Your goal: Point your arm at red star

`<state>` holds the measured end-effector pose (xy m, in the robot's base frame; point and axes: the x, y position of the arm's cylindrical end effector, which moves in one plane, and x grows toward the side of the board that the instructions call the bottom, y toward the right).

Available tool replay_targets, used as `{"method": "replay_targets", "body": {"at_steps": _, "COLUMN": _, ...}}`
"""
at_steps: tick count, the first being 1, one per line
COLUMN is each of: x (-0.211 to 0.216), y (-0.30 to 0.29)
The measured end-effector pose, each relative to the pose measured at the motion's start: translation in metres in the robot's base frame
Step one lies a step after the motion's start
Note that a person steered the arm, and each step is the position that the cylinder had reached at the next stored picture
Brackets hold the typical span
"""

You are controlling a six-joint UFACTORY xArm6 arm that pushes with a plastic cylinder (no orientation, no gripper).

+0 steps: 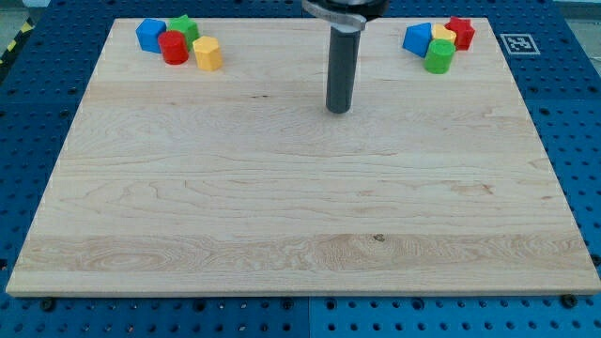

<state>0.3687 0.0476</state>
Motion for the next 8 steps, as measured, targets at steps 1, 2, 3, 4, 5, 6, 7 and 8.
{"method": "replay_targets", "body": {"at_steps": 1, "x": -0.062, "y": 0.0}}
{"method": "replay_targets", "body": {"at_steps": 2, "x": -0.103, "y": 0.002}}
{"method": "replay_targets", "body": {"at_steps": 3, "x": -0.105, "y": 0.004}}
{"method": "replay_targets", "body": {"at_steps": 4, "x": -0.147, "y": 0.024}}
{"method": "replay_targets", "body": {"at_steps": 5, "x": -0.147, "y": 0.025}}
{"method": "replay_targets", "body": {"at_steps": 6, "x": -0.171, "y": 0.045}}
{"method": "replay_targets", "body": {"at_steps": 7, "x": -0.175, "y": 0.056}}
{"method": "replay_targets", "body": {"at_steps": 8, "x": -0.175, "y": 0.057}}
